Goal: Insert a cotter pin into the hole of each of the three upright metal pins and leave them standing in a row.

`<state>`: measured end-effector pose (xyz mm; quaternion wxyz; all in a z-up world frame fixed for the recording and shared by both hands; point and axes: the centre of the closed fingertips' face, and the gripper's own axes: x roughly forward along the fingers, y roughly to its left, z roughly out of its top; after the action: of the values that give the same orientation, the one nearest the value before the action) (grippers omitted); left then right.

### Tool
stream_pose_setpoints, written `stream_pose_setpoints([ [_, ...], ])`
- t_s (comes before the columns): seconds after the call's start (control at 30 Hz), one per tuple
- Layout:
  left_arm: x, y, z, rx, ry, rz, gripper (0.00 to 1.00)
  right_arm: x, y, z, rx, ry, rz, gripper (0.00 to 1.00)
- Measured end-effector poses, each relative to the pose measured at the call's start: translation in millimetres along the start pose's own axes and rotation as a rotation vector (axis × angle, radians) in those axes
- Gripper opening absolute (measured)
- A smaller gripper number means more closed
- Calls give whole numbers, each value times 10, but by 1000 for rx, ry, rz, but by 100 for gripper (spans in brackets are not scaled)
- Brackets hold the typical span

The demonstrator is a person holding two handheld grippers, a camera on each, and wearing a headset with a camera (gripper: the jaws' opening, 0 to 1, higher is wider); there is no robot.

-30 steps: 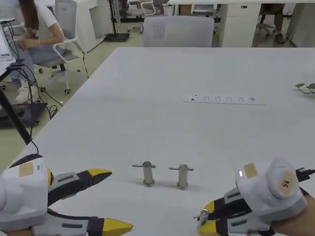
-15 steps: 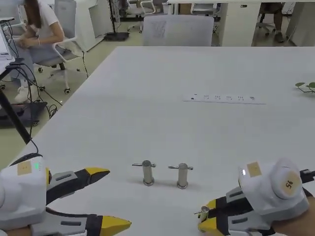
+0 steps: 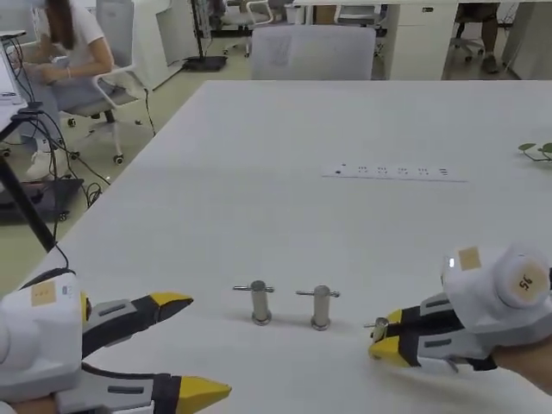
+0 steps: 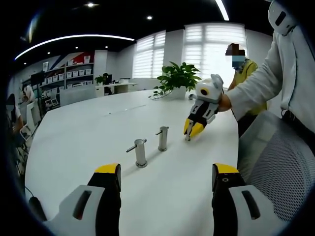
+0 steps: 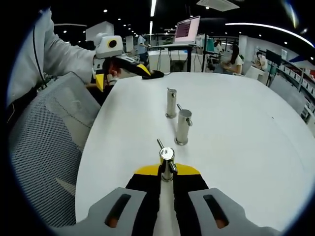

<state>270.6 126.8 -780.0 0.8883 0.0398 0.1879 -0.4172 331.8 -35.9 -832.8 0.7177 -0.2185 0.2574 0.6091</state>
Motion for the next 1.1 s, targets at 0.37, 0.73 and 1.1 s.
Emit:
stream_pose_setpoints([
  [0.37, -18, 7, 5, -5, -1, 4, 75, -15, -324, -43, 59, 4, -79, 9],
  [0.73, -33, 14, 4, -6, 1, 6, 74, -7, -414, -184, 102, 6, -106, 9],
  [1.1, -32, 17, 5, -7, 0, 6, 74, 5, -326, -138, 105, -30, -96, 10],
])
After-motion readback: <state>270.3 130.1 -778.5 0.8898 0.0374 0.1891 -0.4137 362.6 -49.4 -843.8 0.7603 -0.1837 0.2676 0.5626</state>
